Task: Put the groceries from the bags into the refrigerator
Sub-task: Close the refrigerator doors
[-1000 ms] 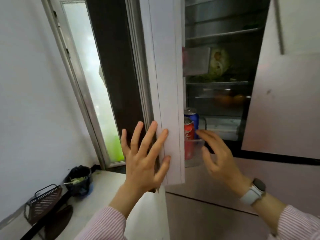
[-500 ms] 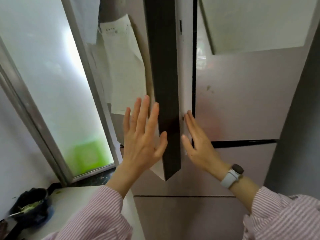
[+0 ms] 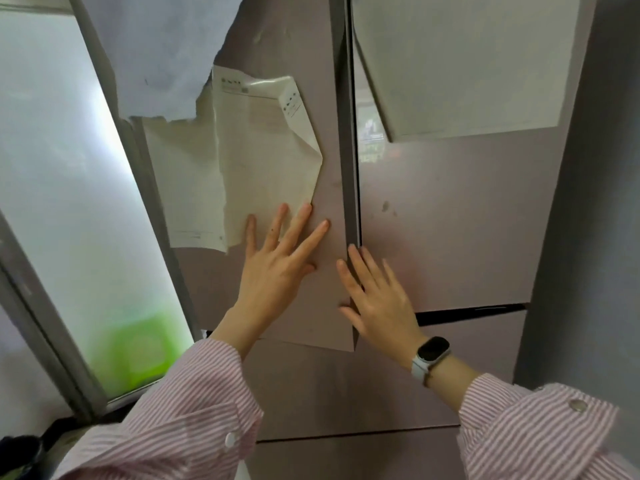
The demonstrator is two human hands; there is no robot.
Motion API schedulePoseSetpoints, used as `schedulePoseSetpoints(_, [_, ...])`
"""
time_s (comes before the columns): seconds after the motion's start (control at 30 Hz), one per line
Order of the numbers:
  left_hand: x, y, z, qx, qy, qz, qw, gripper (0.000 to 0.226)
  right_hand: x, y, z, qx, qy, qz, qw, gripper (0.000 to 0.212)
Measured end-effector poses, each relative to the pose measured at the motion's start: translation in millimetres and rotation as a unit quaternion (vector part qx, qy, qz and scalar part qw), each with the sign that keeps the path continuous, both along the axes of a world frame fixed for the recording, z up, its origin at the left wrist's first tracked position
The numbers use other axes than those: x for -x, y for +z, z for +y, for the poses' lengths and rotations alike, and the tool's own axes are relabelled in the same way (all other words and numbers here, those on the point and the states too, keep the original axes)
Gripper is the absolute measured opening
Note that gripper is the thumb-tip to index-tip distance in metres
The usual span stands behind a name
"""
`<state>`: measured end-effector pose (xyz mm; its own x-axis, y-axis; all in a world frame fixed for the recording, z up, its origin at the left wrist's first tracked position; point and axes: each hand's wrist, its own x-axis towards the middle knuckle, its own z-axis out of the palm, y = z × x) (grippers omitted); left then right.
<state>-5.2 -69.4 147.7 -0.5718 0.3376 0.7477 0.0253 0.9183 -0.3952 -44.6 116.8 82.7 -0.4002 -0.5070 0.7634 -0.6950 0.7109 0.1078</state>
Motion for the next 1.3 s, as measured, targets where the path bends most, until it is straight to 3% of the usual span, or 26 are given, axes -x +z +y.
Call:
schedulePoseSetpoints(0.1, [2.0,-0.5,3.4,0.003,-0.004,0.018,1.0,0.078,12.5,-3.7,1.7,-0.04,-0.033,0.052,0.997,0.095])
schedulePoseSetpoints(0.3, [-5.4,2.0,21.1,-0.03,-0.033,0.057,0.997,0.065,2.7,-0.1,-3.2,-0.047,-0.092,0.046,0.994,0.091])
schedulePoseSetpoints(0.4, [-17.5,24.2,16.3,-0.033,-0.073,0.126,0.989,0.051,-6.4,25.3,3.5,-0.066,-0.057,0.087,0.992,0.076])
schedulePoseSetpoints(0.53, [-7.7,66.7,-2.4,-0.119,-0.016,0.139,0.983,0.055,-2.5,105.8,2.2,-0.011,-0.014,0.188,0.982,0.046])
schedulePoseSetpoints(0.6, [5.6,80.8,-6.1,-0.173,-0.007,0.118,0.978,0.056,3.6,141.3,-13.5,-0.001,-0.014,0.215,0.976,0.05])
schedulePoseSetpoints(0.7, [27.5,87.3,-4.5,-0.166,-0.024,0.099,0.981,0.058,17.7,162.4,-40.2,-0.004,-0.055,0.218,0.974,0.057])
schedulePoseSetpoints(0.93, [63.0,83.5,-4.1,-0.17,-0.03,0.161,0.972,0.053,46.9,162.6,-48.7,0.003,-0.055,0.236,0.97,0.062])
schedulePoseSetpoints(1.3, [70.3,93.1,4.3,-0.173,0.019,0.078,0.982,0.058,71.8,169.9,-43.8,-0.021,-0.104,0.2,0.974,0.065])
